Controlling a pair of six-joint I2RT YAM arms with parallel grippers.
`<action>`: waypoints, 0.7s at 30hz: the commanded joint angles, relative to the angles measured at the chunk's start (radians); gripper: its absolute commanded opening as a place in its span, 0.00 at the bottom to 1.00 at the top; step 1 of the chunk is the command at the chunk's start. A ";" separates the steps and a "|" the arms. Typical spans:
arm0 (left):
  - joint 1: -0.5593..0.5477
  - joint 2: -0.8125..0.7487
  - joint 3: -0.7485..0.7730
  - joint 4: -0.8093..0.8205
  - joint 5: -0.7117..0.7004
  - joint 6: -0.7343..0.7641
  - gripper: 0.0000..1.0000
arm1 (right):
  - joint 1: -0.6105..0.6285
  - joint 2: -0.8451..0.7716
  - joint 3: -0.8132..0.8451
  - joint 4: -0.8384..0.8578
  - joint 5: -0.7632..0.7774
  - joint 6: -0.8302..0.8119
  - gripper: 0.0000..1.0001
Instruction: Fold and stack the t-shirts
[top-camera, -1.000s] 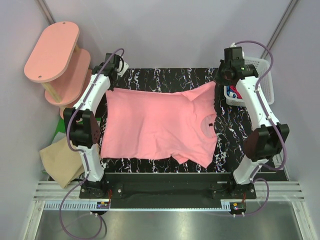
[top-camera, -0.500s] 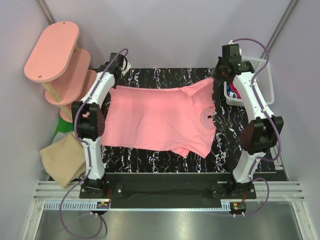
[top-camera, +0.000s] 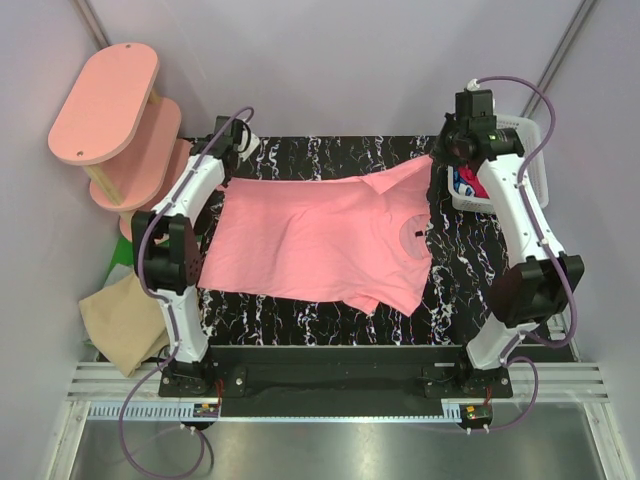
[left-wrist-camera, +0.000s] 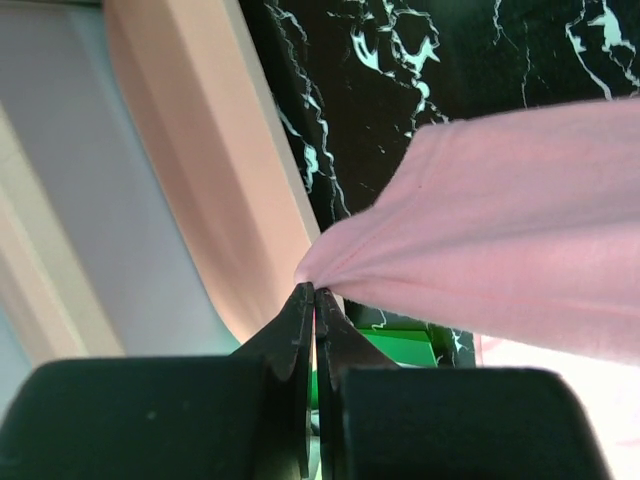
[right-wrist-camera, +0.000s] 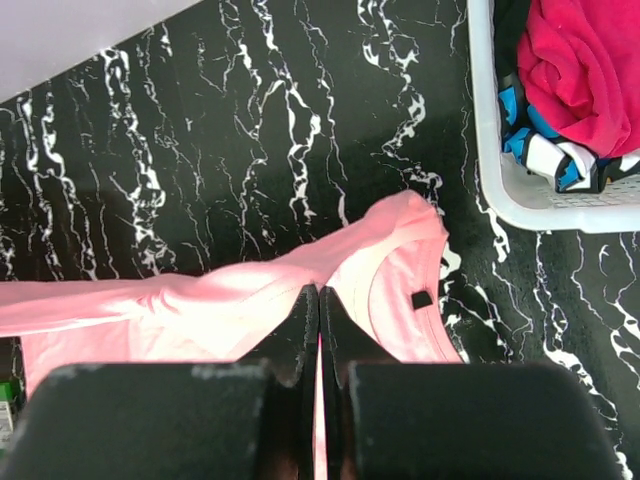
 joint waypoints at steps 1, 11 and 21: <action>0.005 -0.158 -0.084 0.049 -0.003 -0.002 0.00 | -0.005 -0.111 0.002 -0.021 -0.061 0.018 0.00; 0.005 -0.757 -0.047 -0.266 0.318 -0.175 0.00 | 0.011 -0.683 -0.017 -0.029 -0.286 -0.029 0.00; 0.004 -1.083 0.111 -0.510 0.429 -0.274 0.00 | 0.023 -0.987 0.050 -0.027 -0.385 -0.012 0.00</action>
